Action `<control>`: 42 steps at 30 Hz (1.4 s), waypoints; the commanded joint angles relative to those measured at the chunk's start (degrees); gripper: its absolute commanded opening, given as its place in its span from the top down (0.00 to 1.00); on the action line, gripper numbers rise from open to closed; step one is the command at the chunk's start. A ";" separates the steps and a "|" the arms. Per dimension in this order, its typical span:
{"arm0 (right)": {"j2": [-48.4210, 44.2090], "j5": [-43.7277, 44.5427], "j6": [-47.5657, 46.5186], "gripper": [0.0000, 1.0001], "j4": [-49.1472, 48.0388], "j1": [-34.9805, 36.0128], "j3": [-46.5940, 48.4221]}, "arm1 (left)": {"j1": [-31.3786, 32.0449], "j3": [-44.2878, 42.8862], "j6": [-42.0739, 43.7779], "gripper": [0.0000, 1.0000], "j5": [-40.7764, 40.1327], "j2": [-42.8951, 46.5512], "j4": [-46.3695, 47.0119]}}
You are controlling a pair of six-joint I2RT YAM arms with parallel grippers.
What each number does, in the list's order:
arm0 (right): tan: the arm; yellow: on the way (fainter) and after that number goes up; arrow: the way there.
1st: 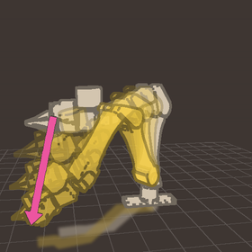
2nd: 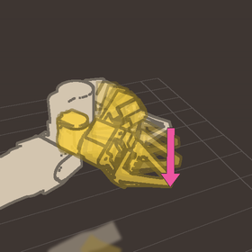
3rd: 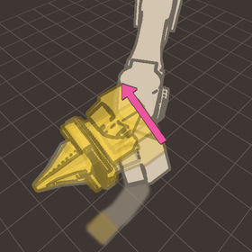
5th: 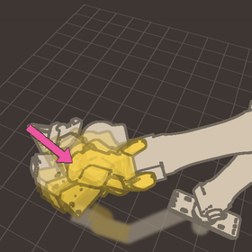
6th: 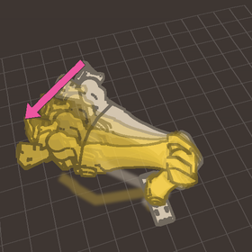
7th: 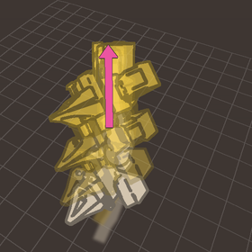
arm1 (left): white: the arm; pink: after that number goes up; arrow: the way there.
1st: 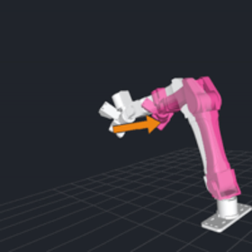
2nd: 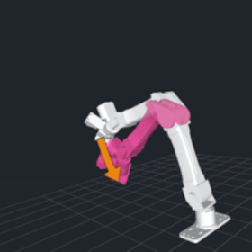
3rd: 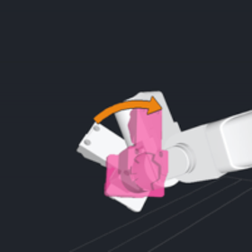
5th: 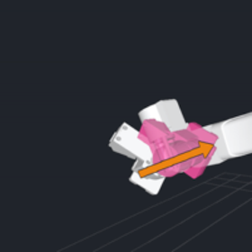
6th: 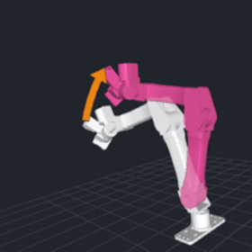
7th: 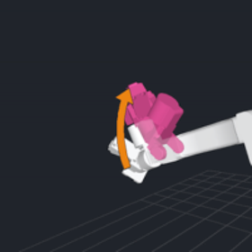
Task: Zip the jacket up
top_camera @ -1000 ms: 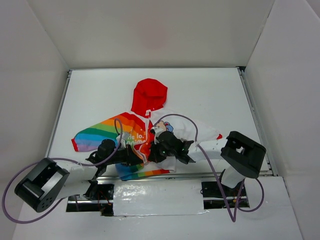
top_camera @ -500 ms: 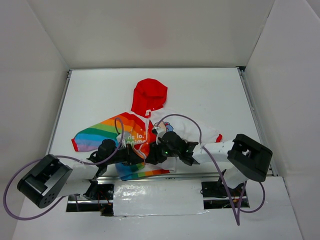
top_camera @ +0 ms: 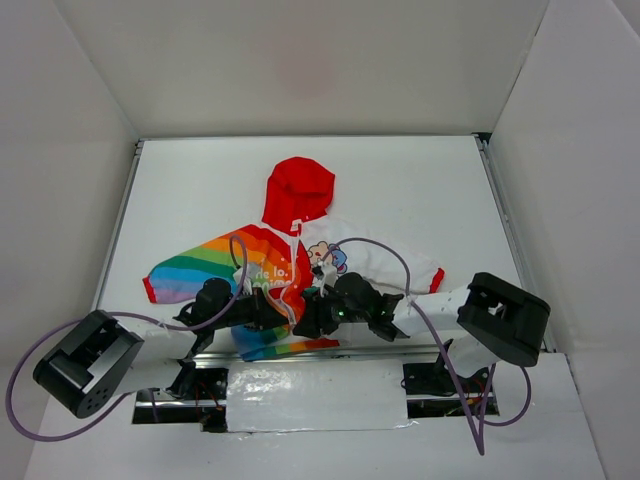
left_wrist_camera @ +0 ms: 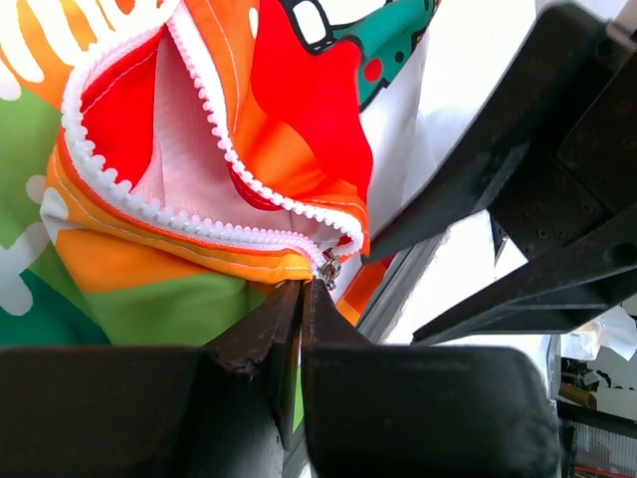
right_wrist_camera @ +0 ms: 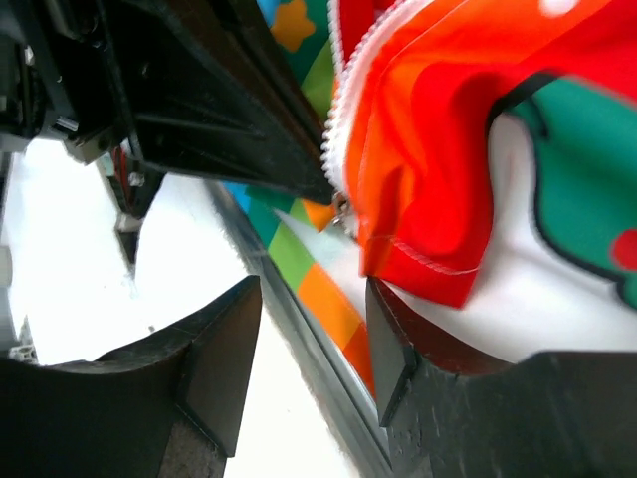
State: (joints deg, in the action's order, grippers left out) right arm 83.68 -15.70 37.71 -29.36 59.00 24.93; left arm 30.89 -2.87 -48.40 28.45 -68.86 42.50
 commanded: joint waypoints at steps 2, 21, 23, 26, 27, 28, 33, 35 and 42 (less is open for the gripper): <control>-0.80 -2.22 2.18 0.51 -7.02 2.60 -0.85 | 0.22 1.56 -0.20 1.00 1.43 0.13 4.17; 3.33 9.55 -1.94 0.45 -4.12 4.01 1.70 | 0.22 0.68 0.06 1.00 3.28 3.38 1.80; 4.03 9.99 -2.03 0.45 -4.21 3.93 1.88 | 0.22 0.59 -0.20 1.00 3.72 3.82 1.80; 4.91 9.64 -2.12 0.44 -5.17 3.93 1.97 | 0.22 0.41 -0.46 1.00 4.25 5.05 1.18; 5.00 9.38 -2.12 0.44 -5.70 3.84 1.79 | 0.22 0.33 -0.29 1.00 4.34 5.40 0.83; 5.18 9.38 -1.94 0.44 -6.14 3.84 1.62 | 0.22 0.06 -0.29 1.00 4.16 5.75 -0.13; 6.14 8.41 -2.03 0.44 -7.81 3.84 2.05 | 0.22 -0.20 0.33 1.00 3.90 7.25 -1.89; 5.97 8.23 -1.86 0.47 -9.47 3.93 1.35 | 0.22 -0.20 0.33 1.00 4.07 7.34 -1.90; 4.30 7.71 -1.24 0.60 -12.38 3.93 0.21 | 0.31 0.06 -0.29 1.00 4.42 5.93 0.03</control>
State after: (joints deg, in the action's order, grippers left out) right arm 89.23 -8.08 36.58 -36.86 62.76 25.45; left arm 30.89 -2.87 -48.40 31.38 -62.52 39.44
